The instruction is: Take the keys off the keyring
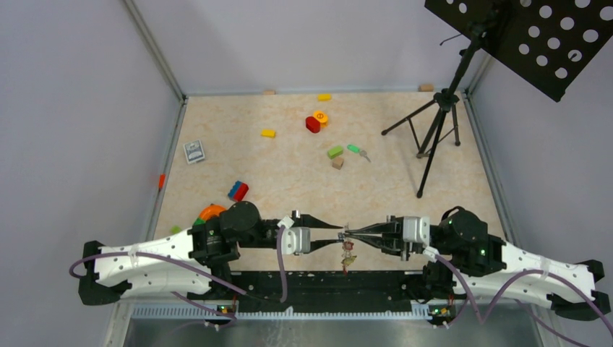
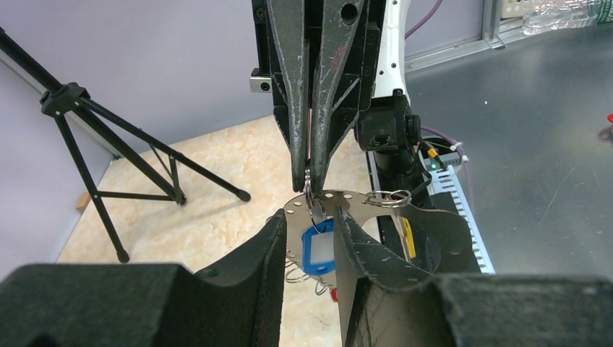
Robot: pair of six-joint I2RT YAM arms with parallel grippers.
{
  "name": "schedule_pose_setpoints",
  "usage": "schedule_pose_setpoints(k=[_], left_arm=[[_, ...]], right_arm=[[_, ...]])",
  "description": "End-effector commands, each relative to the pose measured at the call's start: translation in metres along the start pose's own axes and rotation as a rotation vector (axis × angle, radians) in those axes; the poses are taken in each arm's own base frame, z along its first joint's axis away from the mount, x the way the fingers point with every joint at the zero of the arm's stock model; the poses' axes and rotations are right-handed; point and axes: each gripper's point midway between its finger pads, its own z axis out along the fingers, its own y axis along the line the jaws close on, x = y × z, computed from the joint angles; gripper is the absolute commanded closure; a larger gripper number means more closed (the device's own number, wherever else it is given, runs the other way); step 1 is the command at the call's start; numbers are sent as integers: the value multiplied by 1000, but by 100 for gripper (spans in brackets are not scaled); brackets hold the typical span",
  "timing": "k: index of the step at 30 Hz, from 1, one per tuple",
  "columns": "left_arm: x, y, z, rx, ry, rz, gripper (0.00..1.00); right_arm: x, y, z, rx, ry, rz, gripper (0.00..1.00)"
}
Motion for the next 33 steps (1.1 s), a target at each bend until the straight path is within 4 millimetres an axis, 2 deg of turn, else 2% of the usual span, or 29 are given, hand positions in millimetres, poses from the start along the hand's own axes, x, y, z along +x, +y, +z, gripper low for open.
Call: schedule_pose_setpoints(k=[1,10,23,28,33], left_arm=[[-17,6,4,-18,-60,5,66],[-17,7,7,-20,-60,13,70],[-17,7,9,-17,-64,16,87],[-17,5,8,-7,-67,17,100],[-19,4,4,-5,-80,31,100]], right_arm=[[-24,-7,3,18,-91,-29,100],[-24,-7,4,15,-90,-29,100],[-17,-3,7,-4,-66,-22,100],[-15,-2,7,-8,-60,-19,100],[-14,-2,7,-7,-57,-16,100]])
